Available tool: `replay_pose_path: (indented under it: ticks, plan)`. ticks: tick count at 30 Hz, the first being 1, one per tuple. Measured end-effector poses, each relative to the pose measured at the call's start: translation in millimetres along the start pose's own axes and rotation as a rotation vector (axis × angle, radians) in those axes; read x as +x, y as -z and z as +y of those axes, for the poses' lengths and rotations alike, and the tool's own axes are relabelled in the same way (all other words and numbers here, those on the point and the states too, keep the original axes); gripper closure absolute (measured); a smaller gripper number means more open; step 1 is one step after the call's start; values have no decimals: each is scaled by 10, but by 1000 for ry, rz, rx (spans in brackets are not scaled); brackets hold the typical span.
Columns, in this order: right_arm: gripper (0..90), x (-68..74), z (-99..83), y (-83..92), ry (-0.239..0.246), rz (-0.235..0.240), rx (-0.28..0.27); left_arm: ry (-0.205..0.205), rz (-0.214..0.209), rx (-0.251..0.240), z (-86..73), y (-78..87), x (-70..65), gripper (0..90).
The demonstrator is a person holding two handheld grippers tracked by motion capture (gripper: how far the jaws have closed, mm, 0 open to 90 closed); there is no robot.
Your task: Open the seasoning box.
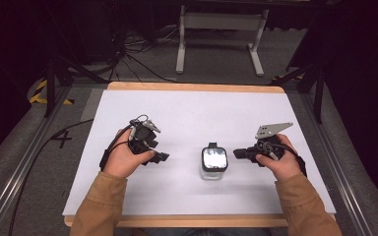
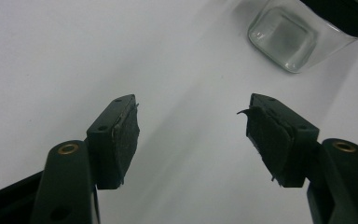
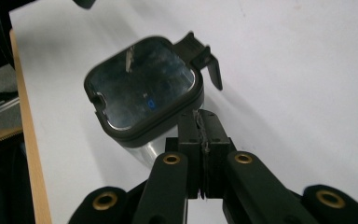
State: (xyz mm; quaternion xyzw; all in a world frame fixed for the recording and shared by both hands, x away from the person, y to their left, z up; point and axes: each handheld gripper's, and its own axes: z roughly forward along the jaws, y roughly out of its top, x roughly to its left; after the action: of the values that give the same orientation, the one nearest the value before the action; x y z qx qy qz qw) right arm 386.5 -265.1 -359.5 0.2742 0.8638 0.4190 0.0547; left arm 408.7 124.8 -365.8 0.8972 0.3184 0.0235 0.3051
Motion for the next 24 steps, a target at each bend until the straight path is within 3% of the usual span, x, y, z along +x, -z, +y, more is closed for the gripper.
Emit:
replay_pose_path:
  ticks: [7, 10, 14, 19, 24]
  plan:
    - [898, 6, 162, 34, 18, 2, -69, 12, -14, -30, -88, 84, -48, 348]
    - [897, 20, 315, 10, 45, 12, -82, 29, -18, -36, -154, 144, -45, 348]
    - [897, 2, 429, -44, 54, 17, -65, 34, -11, -41, -186, 175, -35, 348]
    - [898, -66, 644, -227, 71, 17, -1, 45, -11, -50, -218, 196, -18, 347]
    - [898, -87, 695, -359, 67, 13, 43, 37, -22, -43, -215, 188, -14, 345]
